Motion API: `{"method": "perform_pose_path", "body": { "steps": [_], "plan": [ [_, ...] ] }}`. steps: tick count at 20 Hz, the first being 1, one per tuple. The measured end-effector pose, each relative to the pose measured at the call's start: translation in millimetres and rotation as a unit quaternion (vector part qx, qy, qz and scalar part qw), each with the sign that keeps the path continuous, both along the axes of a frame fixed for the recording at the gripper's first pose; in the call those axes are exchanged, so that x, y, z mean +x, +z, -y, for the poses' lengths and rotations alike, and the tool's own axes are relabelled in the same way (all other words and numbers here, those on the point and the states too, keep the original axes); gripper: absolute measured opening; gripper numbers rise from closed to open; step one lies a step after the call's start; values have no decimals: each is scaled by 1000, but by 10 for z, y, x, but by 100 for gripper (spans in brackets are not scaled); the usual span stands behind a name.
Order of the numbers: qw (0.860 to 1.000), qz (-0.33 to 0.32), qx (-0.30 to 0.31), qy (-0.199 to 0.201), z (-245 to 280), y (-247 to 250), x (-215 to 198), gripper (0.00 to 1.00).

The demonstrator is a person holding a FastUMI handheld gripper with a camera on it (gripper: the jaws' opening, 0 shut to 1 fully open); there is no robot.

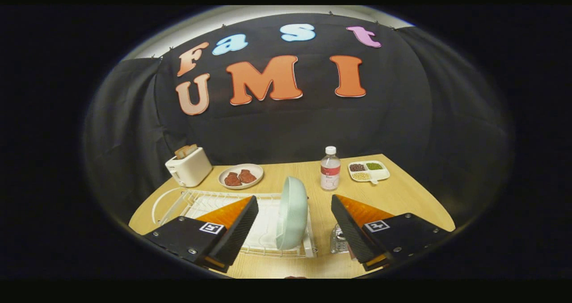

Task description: Take the plate from the dish rack, then take the spoon from the basket and place it into the plate.

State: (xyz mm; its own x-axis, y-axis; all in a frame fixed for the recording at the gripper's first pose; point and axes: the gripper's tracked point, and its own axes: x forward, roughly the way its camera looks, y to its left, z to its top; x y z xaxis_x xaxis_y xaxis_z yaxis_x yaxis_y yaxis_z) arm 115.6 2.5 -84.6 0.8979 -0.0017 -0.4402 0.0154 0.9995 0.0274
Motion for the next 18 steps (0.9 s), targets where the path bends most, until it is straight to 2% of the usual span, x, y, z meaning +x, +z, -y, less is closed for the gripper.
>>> {"method": "perform_pose_path", "body": {
  "steps": [4, 10, 12, 14, 15, 16, 18],
  "plan": [
    [999, -46, 25, 3, -67, -246, 203, 98],
    [996, -84, 11, -19, 59, -528, 389, 97],
    [996, -90, -1, -22, 59, -568, 397, 81],
    [995, -97, -11, -23, 40, -593, 372, 60],
    [994, -101, -16, -27, 23, -598, 368, 42],
    [994, -102, -33, -35, 45, -593, 363, 35],
    [990, -102, -77, -49, 88, -579, 351, 31]
  ]
}}
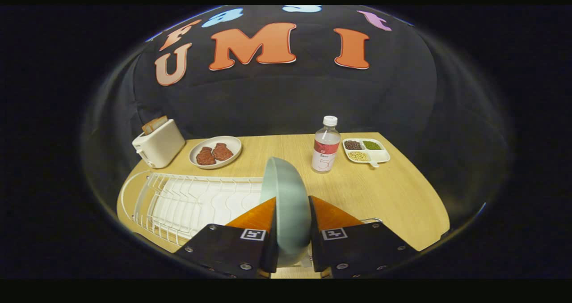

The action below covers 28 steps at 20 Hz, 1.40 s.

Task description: Take the plate from the dish rack, then take the spoon from the basket and place it into the plate.

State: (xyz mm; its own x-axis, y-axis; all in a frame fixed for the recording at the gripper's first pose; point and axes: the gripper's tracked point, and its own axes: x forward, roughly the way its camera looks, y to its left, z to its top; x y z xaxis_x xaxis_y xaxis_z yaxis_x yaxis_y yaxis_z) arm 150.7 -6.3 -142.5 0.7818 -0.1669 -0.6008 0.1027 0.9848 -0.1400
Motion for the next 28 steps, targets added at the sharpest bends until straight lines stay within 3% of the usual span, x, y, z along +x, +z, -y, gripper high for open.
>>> {"method": "perform_pose_path", "body": {
  "steps": [8, 15, 24, 28],
  "plan": [
    [994, 18, -108, -11, -59, 251, 8, 24],
    [973, 48, -224, -3, -218, 570, -17, 24],
    [990, 78, -114, 18, -446, 830, -568, 24],
    [996, 75, -31, 44, -592, 800, -951, 23]
  ]
}}
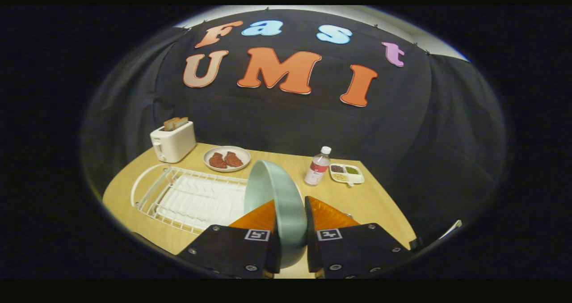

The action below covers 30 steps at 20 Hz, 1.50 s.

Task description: Take the plate from the dish rack, then take the spoon from the basket and place it into the plate.

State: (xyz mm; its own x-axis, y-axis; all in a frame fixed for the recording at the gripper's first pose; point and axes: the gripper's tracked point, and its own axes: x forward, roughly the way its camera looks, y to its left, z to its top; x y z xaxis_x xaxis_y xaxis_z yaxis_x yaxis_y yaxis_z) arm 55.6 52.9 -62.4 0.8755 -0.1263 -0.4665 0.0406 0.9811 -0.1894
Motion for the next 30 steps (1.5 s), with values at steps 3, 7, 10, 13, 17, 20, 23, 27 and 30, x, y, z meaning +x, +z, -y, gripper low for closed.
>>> {"method": "perform_pose_path", "body": {
  "steps": [3, 7, 10, 13, 17, 20, 23, 27, 30],
  "plan": [
    [998, -21, 60, 24, -97, -163, -296, 23],
    [989, -47, 132, 48, -201, -496, -699, 23],
    [977, -72, 193, 53, -250, -818, -977, 23],
    [962, -89, 253, 51, -279, -1103, -1165, 23],
    [942, -98, 319, 38, -282, -1407, -1244, 23],
    [924, -108, 366, 31, -324, -1639, -1304, 23],
    [911, -127, 392, 23, -361, -1861, -1333, 24],
    [892, -142, 429, 11, -422, -1988, -1333, 25],
    [904, -141, 404, 4, -349, -2068, -1292, 28]
  ]
}}
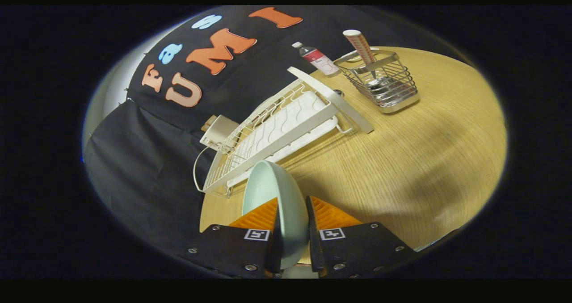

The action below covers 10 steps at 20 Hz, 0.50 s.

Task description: Take the plate from the dish rack, then take the spoon from the basket and place it into the plate.

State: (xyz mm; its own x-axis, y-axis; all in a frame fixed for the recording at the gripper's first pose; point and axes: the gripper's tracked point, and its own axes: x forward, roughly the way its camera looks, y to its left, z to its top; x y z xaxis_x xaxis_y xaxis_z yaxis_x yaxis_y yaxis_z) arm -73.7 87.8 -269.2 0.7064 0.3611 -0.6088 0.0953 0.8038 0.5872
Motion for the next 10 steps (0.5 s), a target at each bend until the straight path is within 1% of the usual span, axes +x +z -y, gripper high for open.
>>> {"method": "perform_pose_path", "body": {
  "steps": [3, 6, 7, 8, 9, 10],
  "plan": [
    [999, 16, -35, 5, 109, 30, 58, 32],
    [996, 41, -83, -2, 328, 112, 121, 50],
    [995, 50, -91, -3, 375, 163, 138, 58],
    [994, 58, -94, -4, 420, 224, 140, 61],
    [993, 66, -99, -8, 479, 275, 158, 71],
    [991, 75, -110, -14, 568, 324, 183, 77]
  ]
}}
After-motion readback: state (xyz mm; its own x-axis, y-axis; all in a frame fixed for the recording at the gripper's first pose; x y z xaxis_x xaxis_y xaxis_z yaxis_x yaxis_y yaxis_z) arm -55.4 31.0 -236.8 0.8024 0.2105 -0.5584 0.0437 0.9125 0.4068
